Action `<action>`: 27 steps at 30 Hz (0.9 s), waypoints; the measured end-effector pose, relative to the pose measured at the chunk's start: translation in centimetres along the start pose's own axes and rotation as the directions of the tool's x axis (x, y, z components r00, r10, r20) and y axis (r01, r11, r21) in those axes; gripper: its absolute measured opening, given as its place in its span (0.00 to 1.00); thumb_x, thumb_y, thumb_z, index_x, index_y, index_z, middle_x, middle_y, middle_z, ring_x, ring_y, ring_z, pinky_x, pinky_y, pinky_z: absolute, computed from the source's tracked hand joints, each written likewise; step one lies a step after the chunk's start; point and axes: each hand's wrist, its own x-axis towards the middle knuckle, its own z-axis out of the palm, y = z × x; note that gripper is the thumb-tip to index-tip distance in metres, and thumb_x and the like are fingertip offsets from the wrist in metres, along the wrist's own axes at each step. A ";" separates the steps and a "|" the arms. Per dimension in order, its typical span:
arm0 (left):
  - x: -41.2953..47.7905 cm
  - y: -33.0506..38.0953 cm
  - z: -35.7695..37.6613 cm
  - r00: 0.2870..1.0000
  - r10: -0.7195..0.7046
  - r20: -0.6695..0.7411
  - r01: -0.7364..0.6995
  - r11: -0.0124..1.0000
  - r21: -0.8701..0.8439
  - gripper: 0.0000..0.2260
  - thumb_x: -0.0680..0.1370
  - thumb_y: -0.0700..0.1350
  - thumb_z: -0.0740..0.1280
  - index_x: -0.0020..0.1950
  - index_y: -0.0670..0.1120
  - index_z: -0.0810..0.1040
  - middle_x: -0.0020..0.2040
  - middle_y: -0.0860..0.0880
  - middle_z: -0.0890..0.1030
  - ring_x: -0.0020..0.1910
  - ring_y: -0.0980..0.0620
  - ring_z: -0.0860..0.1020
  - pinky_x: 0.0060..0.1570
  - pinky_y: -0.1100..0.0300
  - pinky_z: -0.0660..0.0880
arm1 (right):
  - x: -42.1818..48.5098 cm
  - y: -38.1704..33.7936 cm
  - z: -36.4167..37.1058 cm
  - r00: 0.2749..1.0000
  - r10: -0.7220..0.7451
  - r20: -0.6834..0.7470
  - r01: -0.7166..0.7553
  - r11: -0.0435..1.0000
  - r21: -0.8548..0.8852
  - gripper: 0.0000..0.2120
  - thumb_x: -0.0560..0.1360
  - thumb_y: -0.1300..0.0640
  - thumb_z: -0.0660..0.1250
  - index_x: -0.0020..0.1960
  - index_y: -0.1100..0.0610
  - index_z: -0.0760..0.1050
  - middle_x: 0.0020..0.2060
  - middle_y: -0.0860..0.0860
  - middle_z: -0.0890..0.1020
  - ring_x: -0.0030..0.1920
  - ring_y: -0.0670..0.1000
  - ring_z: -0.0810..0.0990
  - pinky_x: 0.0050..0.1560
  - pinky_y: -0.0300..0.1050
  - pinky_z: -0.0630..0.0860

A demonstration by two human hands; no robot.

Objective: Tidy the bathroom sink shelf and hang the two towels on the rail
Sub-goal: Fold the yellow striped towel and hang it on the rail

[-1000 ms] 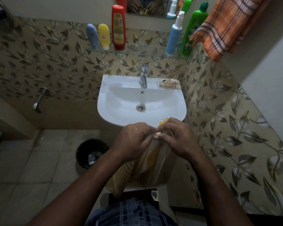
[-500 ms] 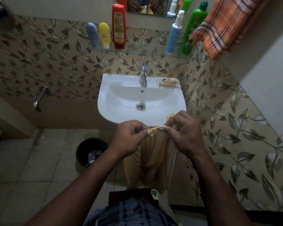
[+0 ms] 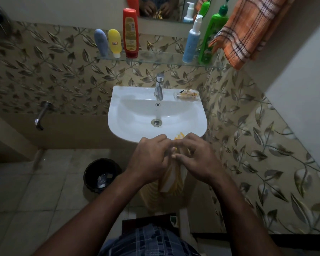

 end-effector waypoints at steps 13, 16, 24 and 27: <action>-0.2 -0.7 -0.4 0.976 -0.186 0.116 0.216 0.905 -0.365 0.06 0.80 0.54 0.69 0.51 0.54 0.83 0.39 0.56 0.82 0.38 0.58 0.79 0.41 0.54 0.77 | -0.1 1.0 -0.2 0.972 0.127 -0.196 -0.140 0.989 -0.054 0.10 0.71 0.48 0.81 0.40 0.50 0.82 0.37 0.45 0.79 0.39 0.43 0.78 0.40 0.38 0.72; -0.5 -1.3 -0.4 0.972 -0.194 0.130 0.228 0.907 -0.354 0.10 0.79 0.56 0.68 0.50 0.53 0.85 0.40 0.55 0.85 0.41 0.54 0.82 0.44 0.46 0.79 | 0.0 1.5 -1.1 0.940 0.169 -0.297 -0.186 0.982 -0.027 0.10 0.70 0.49 0.82 0.40 0.51 0.83 0.39 0.46 0.81 0.41 0.45 0.80 0.43 0.39 0.74; -0.5 -1.5 -0.6 0.968 -0.244 -0.057 0.192 0.867 -0.459 0.09 0.77 0.53 0.73 0.51 0.51 0.90 0.44 0.56 0.87 0.46 0.56 0.85 0.46 0.49 0.82 | -0.3 1.7 -1.0 0.900 0.177 -0.398 -0.242 0.963 -0.120 0.11 0.71 0.47 0.81 0.41 0.52 0.84 0.39 0.46 0.80 0.39 0.45 0.78 0.40 0.30 0.68; -0.6 -1.4 -0.3 0.968 -0.236 -0.080 0.176 0.876 -0.448 0.08 0.77 0.53 0.73 0.50 0.52 0.90 0.43 0.55 0.87 0.45 0.55 0.85 0.45 0.49 0.81 | -0.2 1.6 -0.8 0.897 0.185 -0.402 -0.249 0.962 -0.114 0.10 0.71 0.47 0.81 0.42 0.52 0.85 0.39 0.47 0.81 0.39 0.46 0.78 0.40 0.28 0.67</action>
